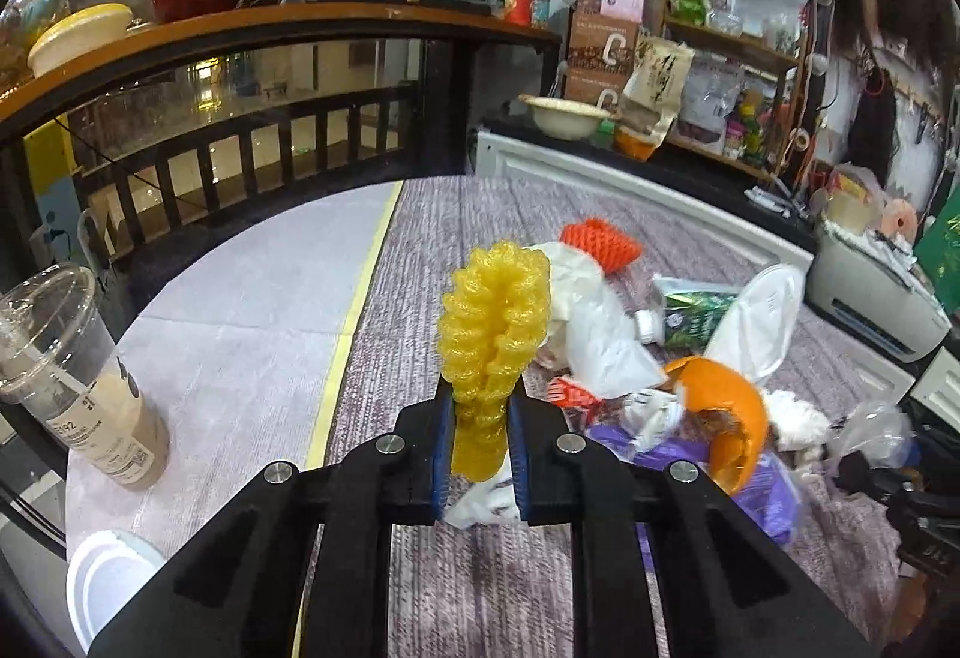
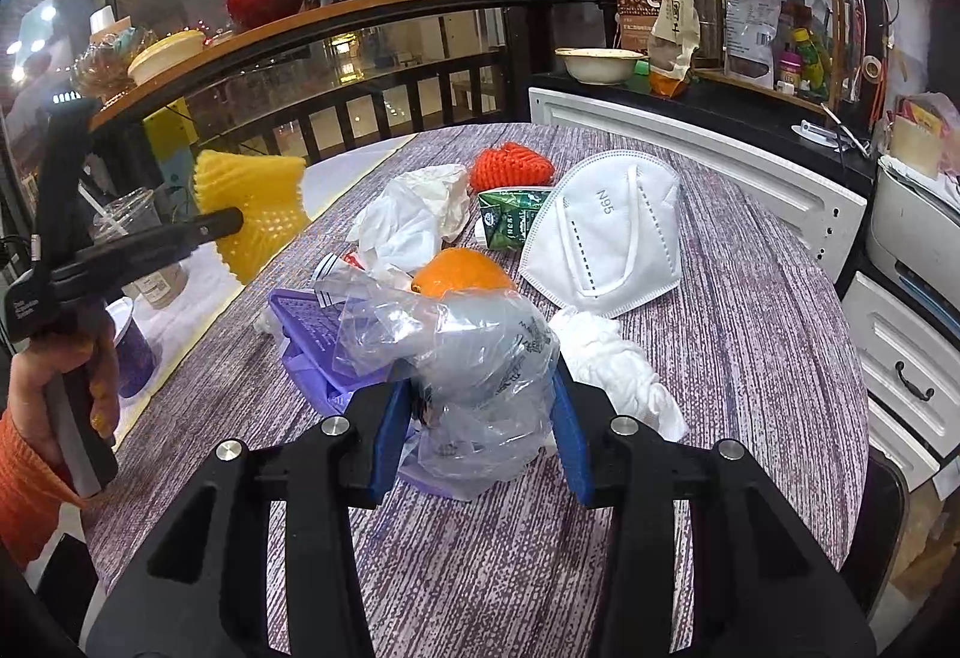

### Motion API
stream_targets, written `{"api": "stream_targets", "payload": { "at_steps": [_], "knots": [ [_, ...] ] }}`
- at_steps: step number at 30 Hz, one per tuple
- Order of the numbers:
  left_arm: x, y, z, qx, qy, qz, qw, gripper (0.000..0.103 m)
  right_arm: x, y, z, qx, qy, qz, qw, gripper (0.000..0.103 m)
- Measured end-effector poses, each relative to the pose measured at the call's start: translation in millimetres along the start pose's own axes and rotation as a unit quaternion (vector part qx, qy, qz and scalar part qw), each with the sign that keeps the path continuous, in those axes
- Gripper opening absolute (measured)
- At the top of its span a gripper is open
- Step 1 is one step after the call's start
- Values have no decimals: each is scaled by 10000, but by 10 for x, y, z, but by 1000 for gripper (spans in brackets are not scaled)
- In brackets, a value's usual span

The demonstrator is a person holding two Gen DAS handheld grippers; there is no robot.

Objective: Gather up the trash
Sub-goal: 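Carry the clear bag to the black bin and release it with the right gripper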

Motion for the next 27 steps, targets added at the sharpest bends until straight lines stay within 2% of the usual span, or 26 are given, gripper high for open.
{"api": "stream_targets", "payload": {
  "at_steps": [9, 14, 20, 25, 27],
  "knots": [
    [507, -328, -105, 123, 149, -734, 9971, 16, 199, -217, -102, 115, 136, -34, 9998, 43],
    [949, -468, -181, 143, 382, -1190, 9921, 16, 510, -528, -165, 324, 196, -326, 9988, 43],
    [1698, -592, -237, 135, 733, -1873, 9795, 16, 1247, -948, -324, 477, 586, -1120, 9908, 43],
    [2341, -689, -337, 83, 958, -2411, 9657, 16, 2114, -1158, -664, 315, 1341, -1890, 9723, 43],
    [2597, -705, -396, 58, 1053, -2584, 9603, 16, 2417, -1115, -883, 67, 1661, -2058, 9644, 43]
  ]
}}
Point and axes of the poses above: each gripper's, at about its wrist camera, not at the fingertips, and y roughly the way its jaws point, x to its right, z to its top, the point moved 6 cm from there along y, roughly the way its jaws point, and after that the axes turned 3 degrees about x, right-handed, at the moved point
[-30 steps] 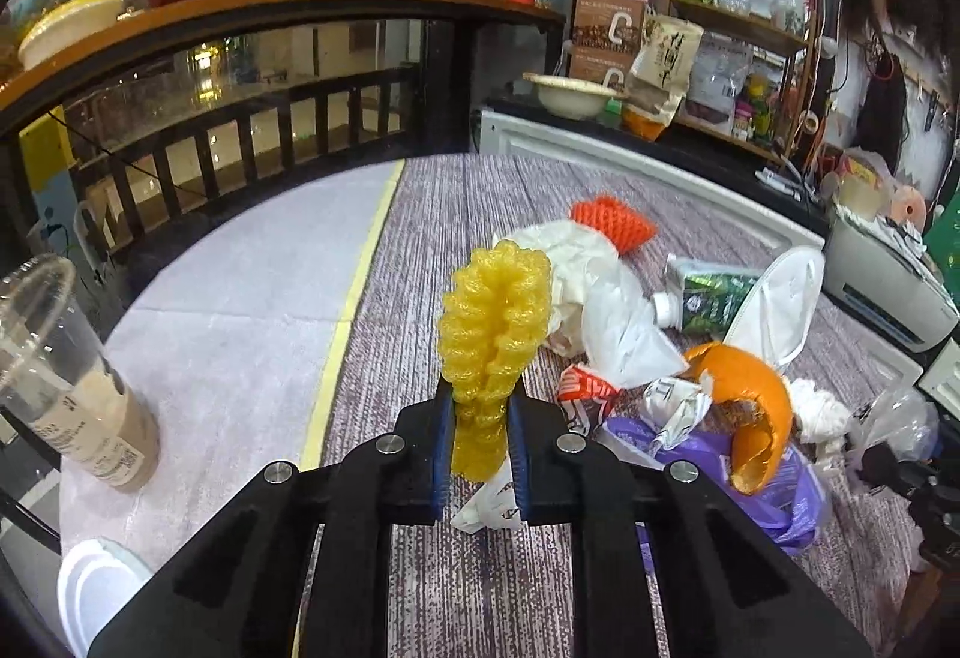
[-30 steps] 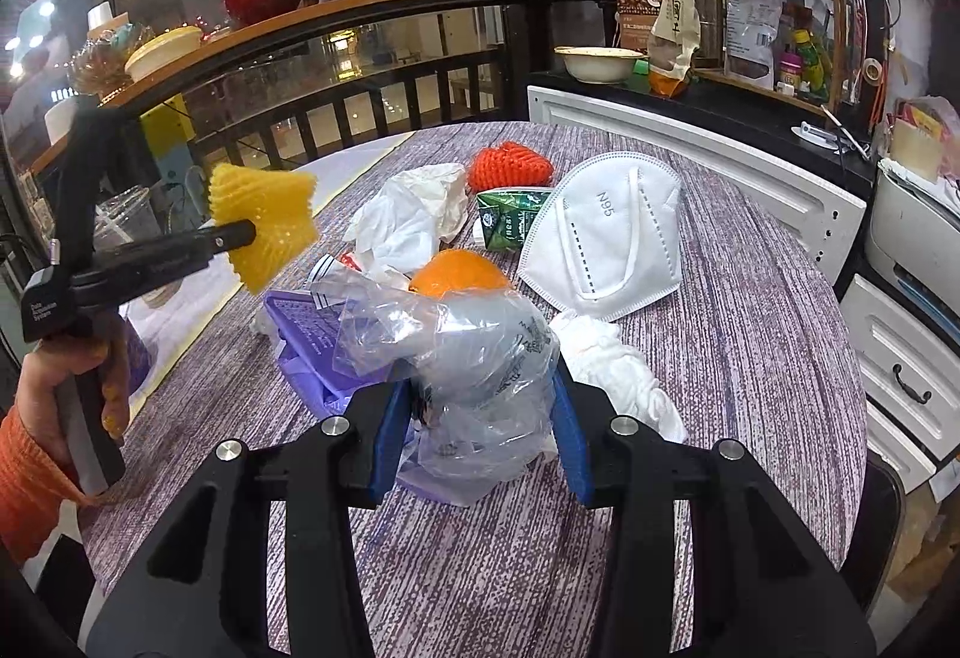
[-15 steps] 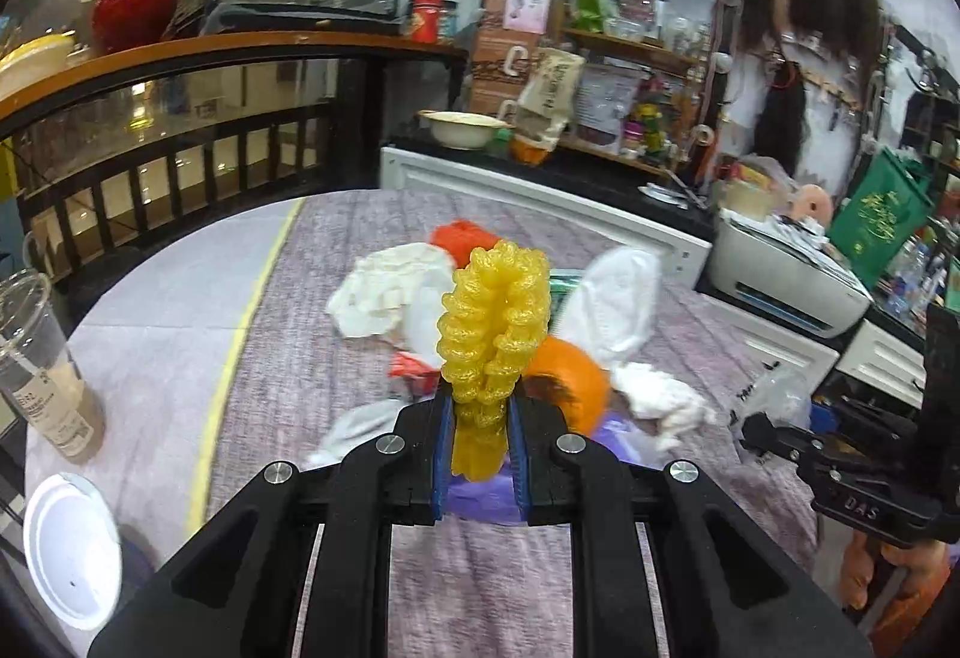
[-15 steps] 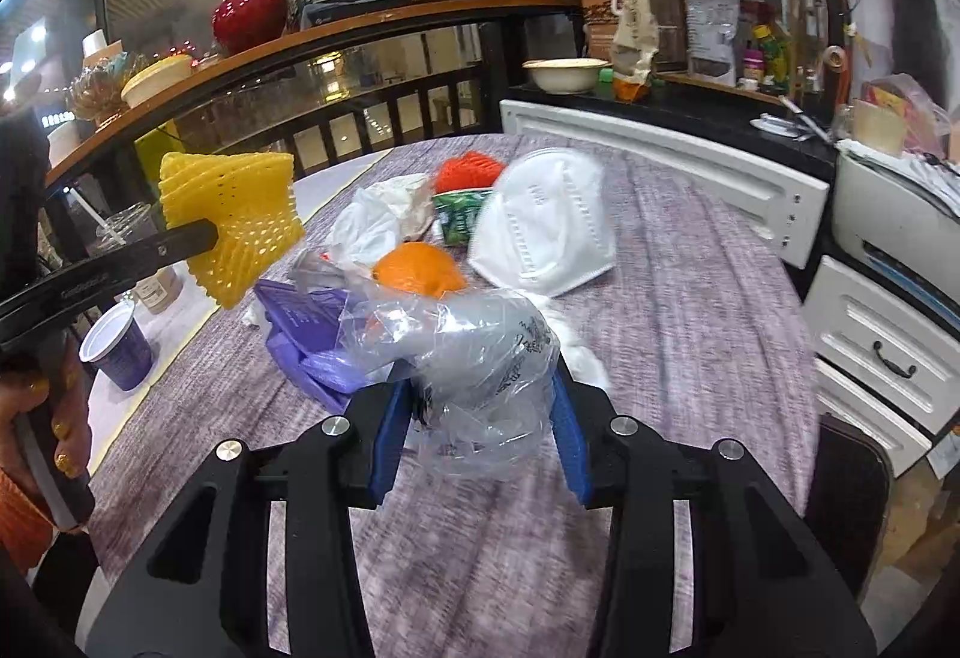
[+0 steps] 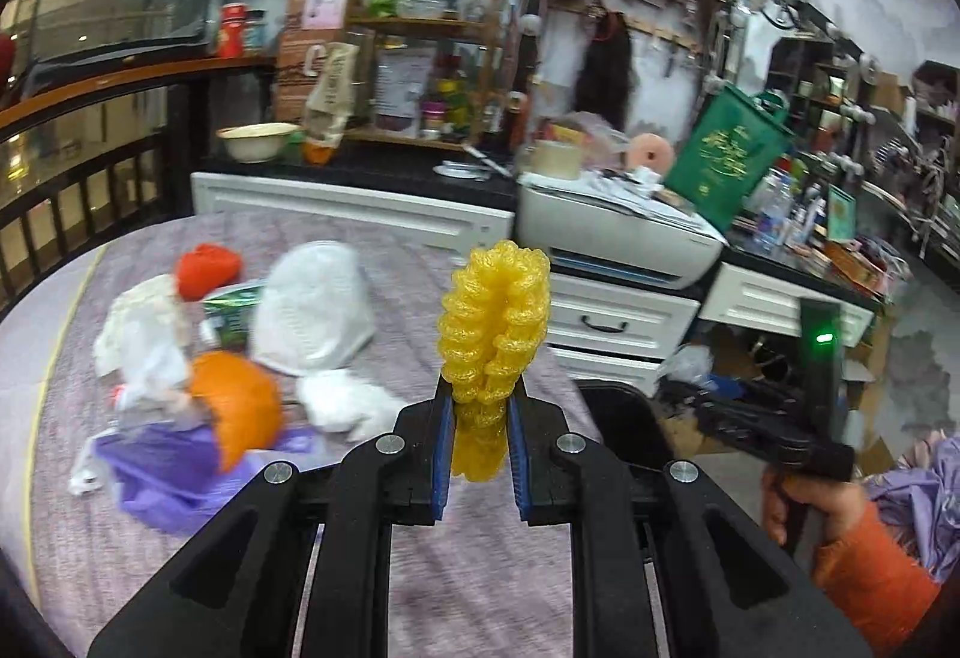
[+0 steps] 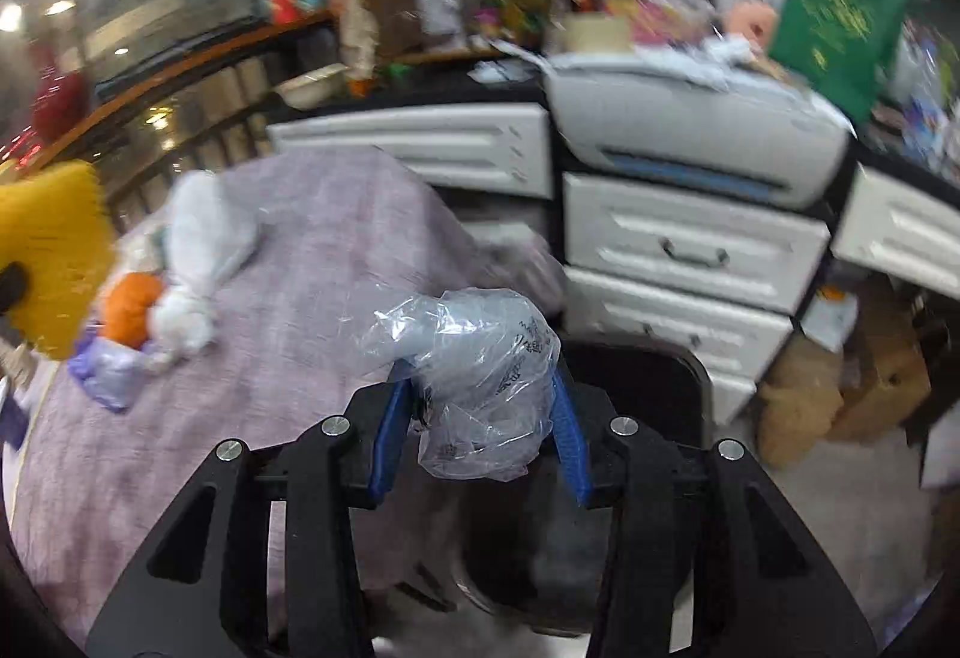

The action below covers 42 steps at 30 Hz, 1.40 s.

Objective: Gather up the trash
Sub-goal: 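Carry the clear bag to the black bin and release it with the right gripper, then lower the yellow mesh net into the black bin and open the left gripper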

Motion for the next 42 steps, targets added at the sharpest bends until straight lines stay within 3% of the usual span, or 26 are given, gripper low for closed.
{"api": "stream_targets", "payload": {
  "at_steps": [5, 13, 15, 16, 17, 19, 23, 29, 35, 42],
  "knots": [
    [411, 234, -84, -177, 101, -296, 9994, 16, 519, 441, -411, -615, 579, -339, 9958, 43],
    [782, 498, -260, -480, 303, -494, 9972, 16, 698, 957, -909, -1233, 748, -618, 9876, 43],
    [827, 549, -292, -557, 326, -526, 9965, 16, 713, 1022, -986, -1320, 750, -654, 9862, 47],
    [855, 574, -317, -599, 337, -545, 9961, 16, 723, 1058, -1021, -1353, 745, -694, 9856, 57],
    [880, 595, -342, -637, 356, -555, 9958, 16, 736, 1069, -1054, -1348, 749, -741, 9853, 67],
    [929, 649, -398, -718, 405, -577, 9949, 16, 775, 1046, -1080, -1274, 772, -809, 9855, 76],
    [1028, 772, -497, -893, 458, -621, 9930, 16, 831, 932, -1060, -1136, 846, -797, 9867, 76],
    [1255, 1039, -700, -1261, 587, -698, 9878, 16, 1095, 512, -956, -581, 940, -1183, 9868, 79],
    [1503, 1315, -957, -1620, 840, -693, 9808, 16, 1600, 50, -976, -232, 1242, -1838, 9748, 79],
    [1676, 1639, -1307, -2060, 1095, -583, 9707, 16, 1990, -397, -1011, 106, 1706, -2078, 9631, 79]
  ]
}}
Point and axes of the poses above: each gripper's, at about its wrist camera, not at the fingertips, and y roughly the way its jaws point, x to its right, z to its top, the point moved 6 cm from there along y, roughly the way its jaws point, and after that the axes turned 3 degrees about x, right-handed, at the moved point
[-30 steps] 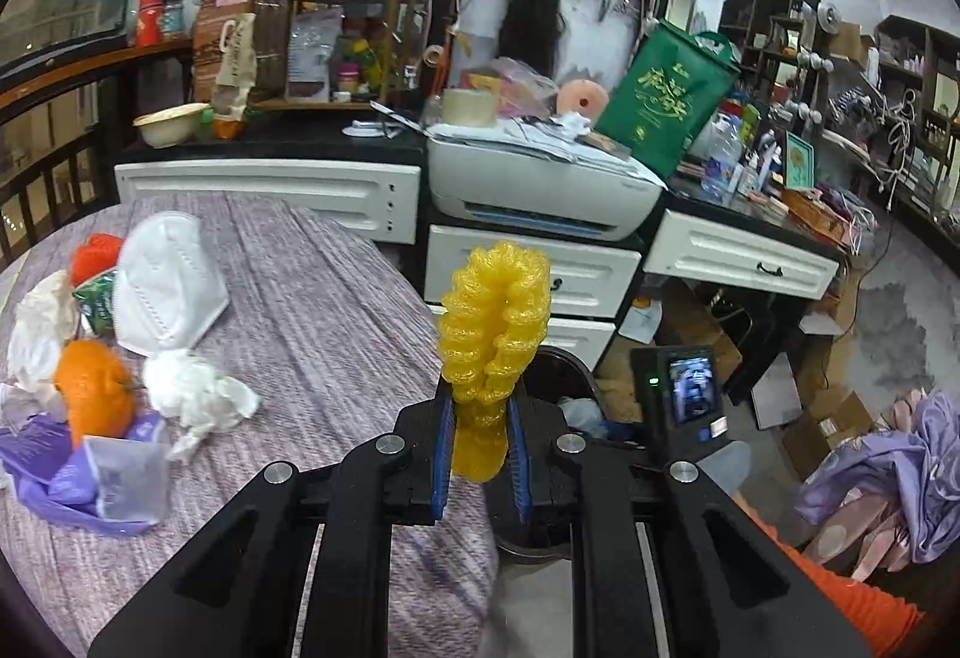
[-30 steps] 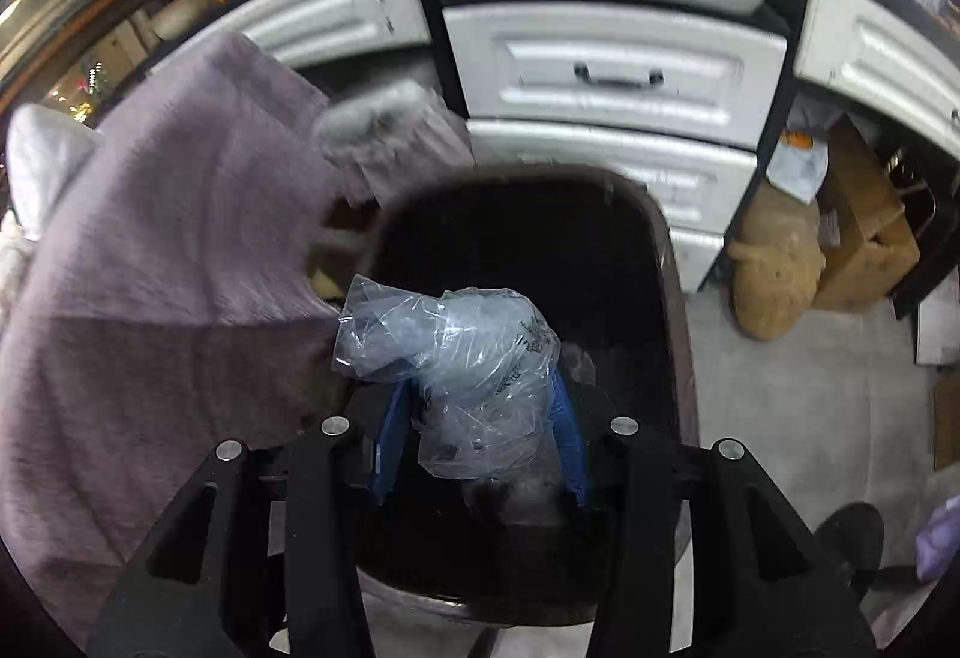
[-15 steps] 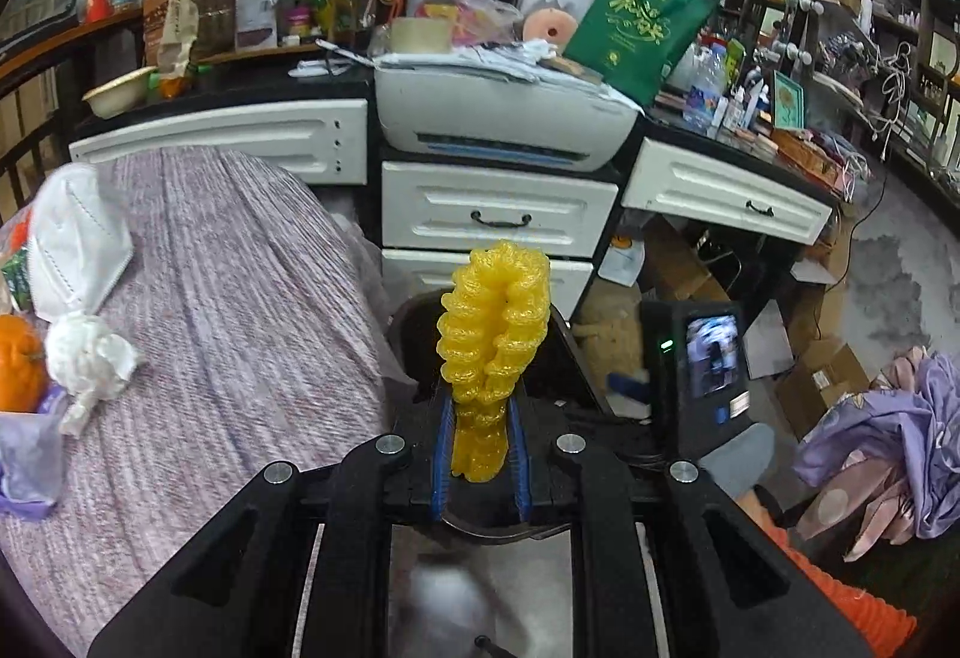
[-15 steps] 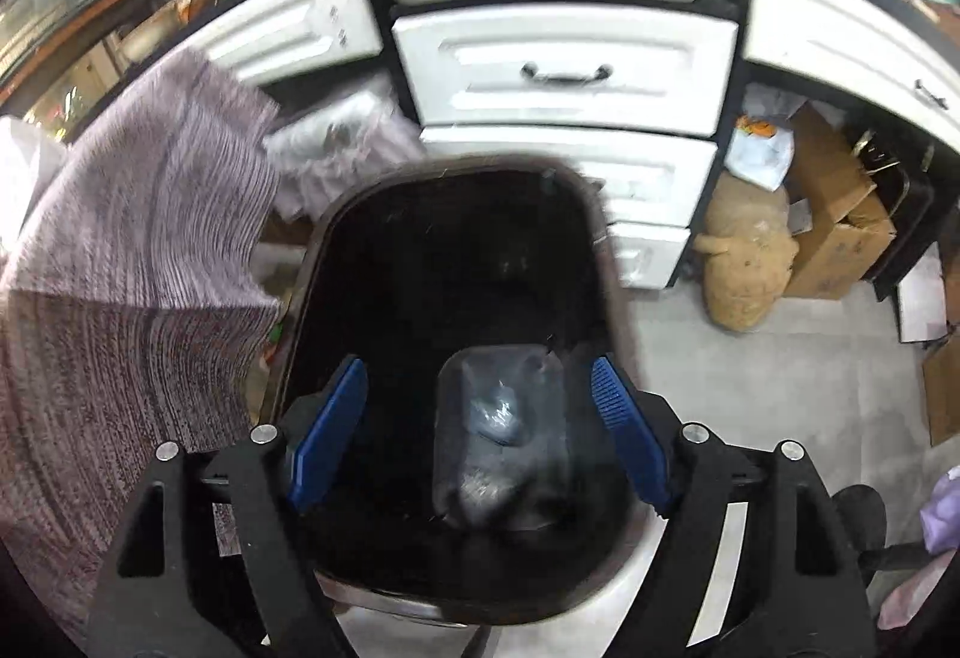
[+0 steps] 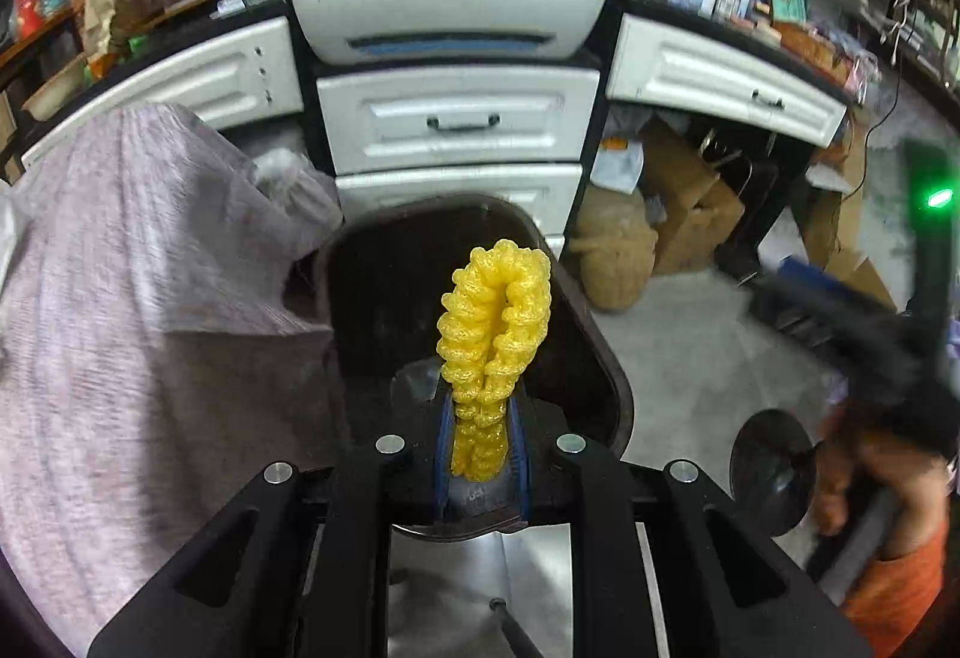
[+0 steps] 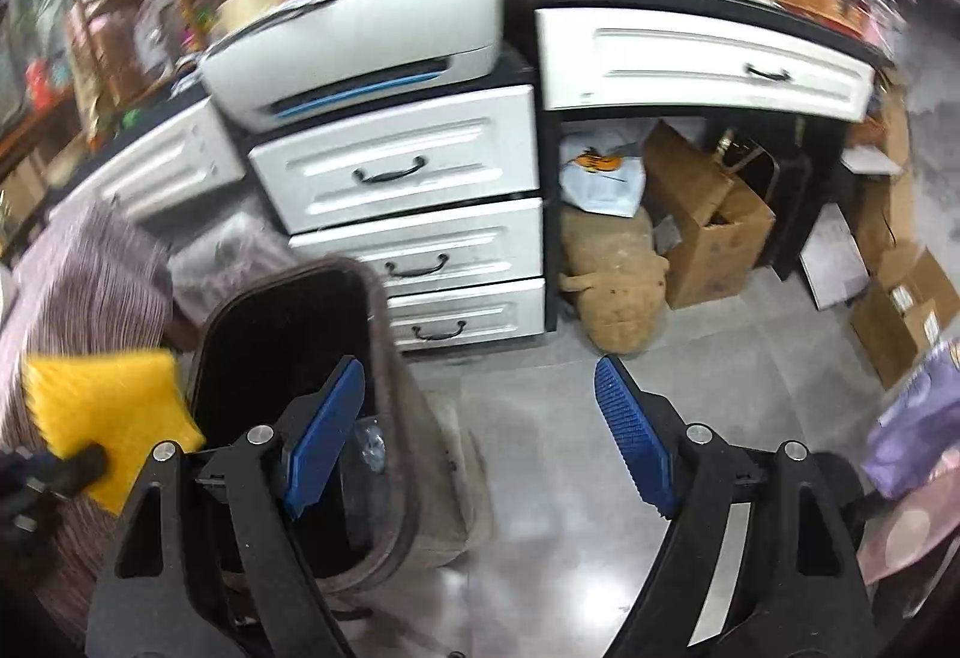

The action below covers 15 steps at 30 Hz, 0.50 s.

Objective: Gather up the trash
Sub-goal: 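Lower the yellow mesh net into the black bin and open the left gripper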

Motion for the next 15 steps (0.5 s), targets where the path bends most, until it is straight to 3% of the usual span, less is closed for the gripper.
{"api": "stream_targets", "payload": {
  "at_steps": [10, 12, 13, 14, 15],
  "knots": [
    [30, 430, -84, -431, 126, 279, 9986, 17, 112, -163, -19, -12, 178, 121, 9998, 79],
    [26, 504, -98, -529, 133, 305, 9980, 23, 109, -166, -30, -36, 175, 157, 9997, 79],
    [31, 524, -99, -562, 133, 330, 9978, 38, 106, -168, -36, -43, 169, 150, 9997, 79],
    [28, 544, -105, -586, 126, 368, 9975, 64, 111, -172, -39, -42, 159, 135, 9998, 79],
    [27, 557, -107, -593, 111, 388, 9974, 76, 107, -169, -35, -48, 156, 133, 9998, 79]
  ]
}}
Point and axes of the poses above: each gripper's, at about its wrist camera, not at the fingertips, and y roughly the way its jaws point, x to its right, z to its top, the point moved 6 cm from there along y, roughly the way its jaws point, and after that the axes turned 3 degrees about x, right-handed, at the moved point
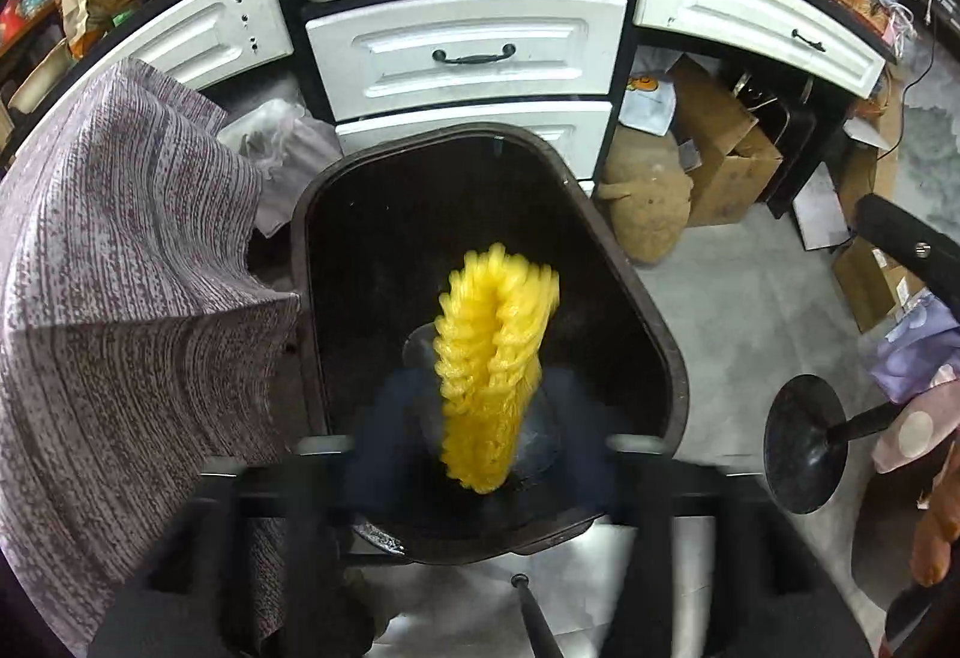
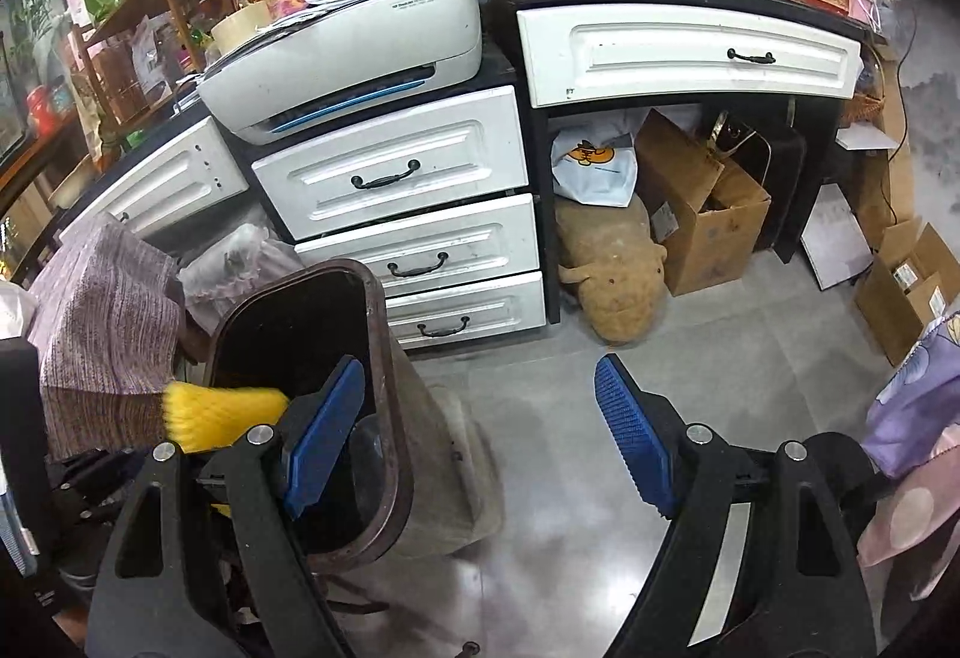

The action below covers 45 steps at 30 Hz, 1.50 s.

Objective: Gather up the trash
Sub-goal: 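Lower the yellow mesh net into the black bin and open the left gripper, then grasp the purple plastic bag with the right gripper while the left grasps the orange peel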

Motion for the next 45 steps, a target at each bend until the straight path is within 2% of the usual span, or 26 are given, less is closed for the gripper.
{"api": "stream_targets", "payload": {
  "at_steps": [1, 3, 6, 9, 13, 21, 29, 33, 39, 45],
  "knots": [
    [7, 1, -9, 4, -39, -76, 10000, 90, 5, -2, 3, -7, 3, 1, 10000, 79],
    [46, 12, -36, -84, -27, -237, 9997, 91, 28, -8, 7, -14, 41, 3, 10000, 79],
    [117, 18, -76, -191, 143, -235, 9994, 92, 51, -13, 33, -3, 97, 26, 10000, 79],
    [190, -63, -103, -95, 304, -247, 9992, 92, 78, -27, 46, 30, 121, 15, 9999, 79],
    [249, -249, -99, 52, 307, -466, 9984, 93, 102, -28, 36, 7, 130, 24, 9999, 82],
    [238, -956, -128, 542, 230, -859, 9946, 97, 75, -78, 63, 52, 219, 186, 9996, 84],
    [-97, -1752, -189, 1173, 86, -999, 9880, 97, -450, -216, 94, 57, -47, 812, 9967, 84],
    [-451, -2029, -236, 1472, -147, -753, 9861, 97, -928, -317, 79, 11, -402, 1269, 9911, 84],
    [-1134, -2295, -386, 1763, -570, -45, 9827, 97, -1725, -565, 8, 67, -1065, 1941, 9752, 85],
    [-1759, -2421, -657, 1741, -1056, 475, 9779, 97, -2465, -832, -114, 67, -1652, 2545, 9528, 86]
  ]
}}
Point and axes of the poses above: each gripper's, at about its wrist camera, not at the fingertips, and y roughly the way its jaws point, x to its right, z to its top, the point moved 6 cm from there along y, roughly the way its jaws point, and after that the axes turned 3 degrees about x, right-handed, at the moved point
